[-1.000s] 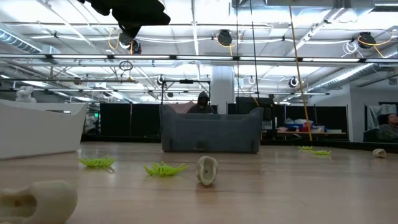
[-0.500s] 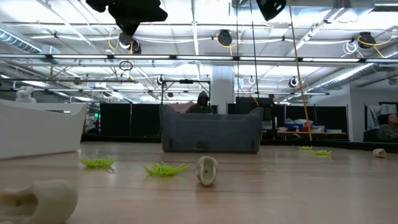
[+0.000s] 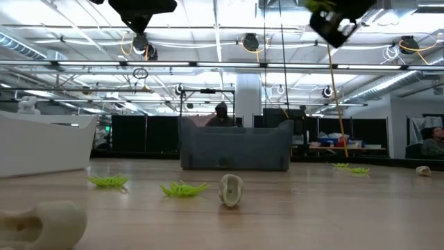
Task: Sort Halloween decoration
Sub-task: Put the green spider toy into the orange bin
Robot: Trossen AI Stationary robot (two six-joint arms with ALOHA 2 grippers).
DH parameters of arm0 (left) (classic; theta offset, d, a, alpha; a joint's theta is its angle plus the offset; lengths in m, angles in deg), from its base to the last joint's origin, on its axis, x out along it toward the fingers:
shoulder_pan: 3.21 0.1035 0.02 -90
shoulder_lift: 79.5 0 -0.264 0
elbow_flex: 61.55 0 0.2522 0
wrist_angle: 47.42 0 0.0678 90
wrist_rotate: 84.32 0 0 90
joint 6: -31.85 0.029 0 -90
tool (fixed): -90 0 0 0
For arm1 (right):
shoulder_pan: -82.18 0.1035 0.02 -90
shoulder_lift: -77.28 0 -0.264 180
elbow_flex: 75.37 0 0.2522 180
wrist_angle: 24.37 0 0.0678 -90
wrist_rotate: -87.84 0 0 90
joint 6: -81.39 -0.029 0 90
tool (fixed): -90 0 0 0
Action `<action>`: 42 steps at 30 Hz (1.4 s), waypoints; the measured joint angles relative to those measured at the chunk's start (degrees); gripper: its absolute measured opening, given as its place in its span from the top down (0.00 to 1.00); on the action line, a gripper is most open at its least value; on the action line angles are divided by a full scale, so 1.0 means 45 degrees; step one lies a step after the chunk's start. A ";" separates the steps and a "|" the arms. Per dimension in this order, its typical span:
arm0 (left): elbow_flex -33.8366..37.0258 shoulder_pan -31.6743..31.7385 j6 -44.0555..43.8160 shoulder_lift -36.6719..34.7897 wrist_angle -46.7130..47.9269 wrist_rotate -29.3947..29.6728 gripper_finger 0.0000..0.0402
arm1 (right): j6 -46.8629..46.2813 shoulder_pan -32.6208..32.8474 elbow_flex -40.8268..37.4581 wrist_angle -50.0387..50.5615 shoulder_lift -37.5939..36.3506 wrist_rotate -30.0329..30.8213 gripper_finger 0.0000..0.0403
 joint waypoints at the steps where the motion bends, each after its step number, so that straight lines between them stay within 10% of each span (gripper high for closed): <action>1: -0.0003 -0.0068 0.0000 0.0004 0.0008 0.0000 0.68 | -0.0235 0.0206 0.0058 0.0531 -0.0093 0.0160 1.00; 19: -0.0004 -0.0340 -0.0335 0.0004 -0.0005 0.0996 0.68 | -0.7518 0.4198 0.3331 1.2099 -0.0280 0.1272 1.00; 42: -0.0004 -0.0324 -0.0344 0.0004 0.0436 0.1015 0.68 | -1.3956 0.6324 0.3337 1.5039 0.2114 -0.1787 0.97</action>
